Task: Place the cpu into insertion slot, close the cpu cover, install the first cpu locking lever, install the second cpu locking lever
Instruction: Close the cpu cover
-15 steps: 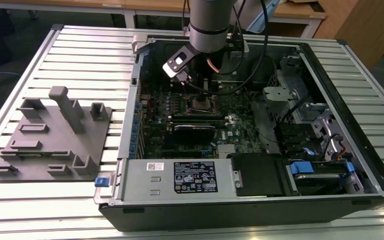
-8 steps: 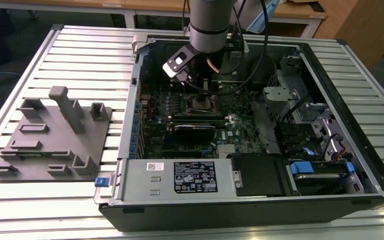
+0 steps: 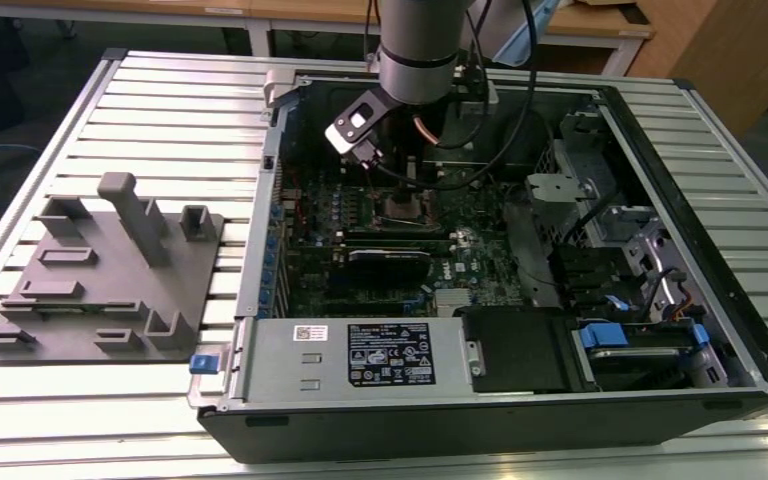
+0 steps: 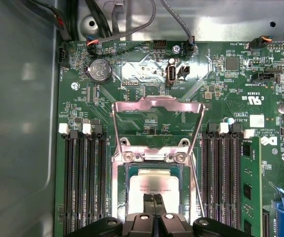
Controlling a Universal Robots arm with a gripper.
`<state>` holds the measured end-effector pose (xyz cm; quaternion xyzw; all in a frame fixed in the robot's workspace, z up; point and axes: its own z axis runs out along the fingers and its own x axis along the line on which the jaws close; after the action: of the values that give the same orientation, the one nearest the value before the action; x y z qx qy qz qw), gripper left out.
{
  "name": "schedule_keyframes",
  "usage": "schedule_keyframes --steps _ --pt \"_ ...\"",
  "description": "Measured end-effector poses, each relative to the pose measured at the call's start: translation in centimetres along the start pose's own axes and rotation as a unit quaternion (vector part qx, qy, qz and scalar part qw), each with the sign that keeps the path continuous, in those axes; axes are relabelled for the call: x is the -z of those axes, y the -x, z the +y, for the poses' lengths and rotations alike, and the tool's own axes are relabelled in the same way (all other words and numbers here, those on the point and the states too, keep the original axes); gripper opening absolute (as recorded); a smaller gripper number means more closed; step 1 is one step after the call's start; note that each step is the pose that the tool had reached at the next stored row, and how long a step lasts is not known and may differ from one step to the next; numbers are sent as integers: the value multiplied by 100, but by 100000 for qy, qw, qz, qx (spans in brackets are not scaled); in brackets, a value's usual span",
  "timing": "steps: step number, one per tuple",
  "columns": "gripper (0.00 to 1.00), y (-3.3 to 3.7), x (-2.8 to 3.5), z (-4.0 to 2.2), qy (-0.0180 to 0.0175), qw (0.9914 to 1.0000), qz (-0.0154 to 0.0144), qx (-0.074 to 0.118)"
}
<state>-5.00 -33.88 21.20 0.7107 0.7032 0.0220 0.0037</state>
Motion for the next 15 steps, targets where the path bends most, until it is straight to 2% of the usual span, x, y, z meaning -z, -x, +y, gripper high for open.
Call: schedule_keyframes --steps 5,8,10,15 --pt "11 -1 43 2 -23 100000 -8 -1" --pt "11 -1 44 2 -11 100000 13 1" --pt "11 -2 79 3 -21 100000 -5 -1" --pt "11 -2 87 3 -20 100000 -2 -1"
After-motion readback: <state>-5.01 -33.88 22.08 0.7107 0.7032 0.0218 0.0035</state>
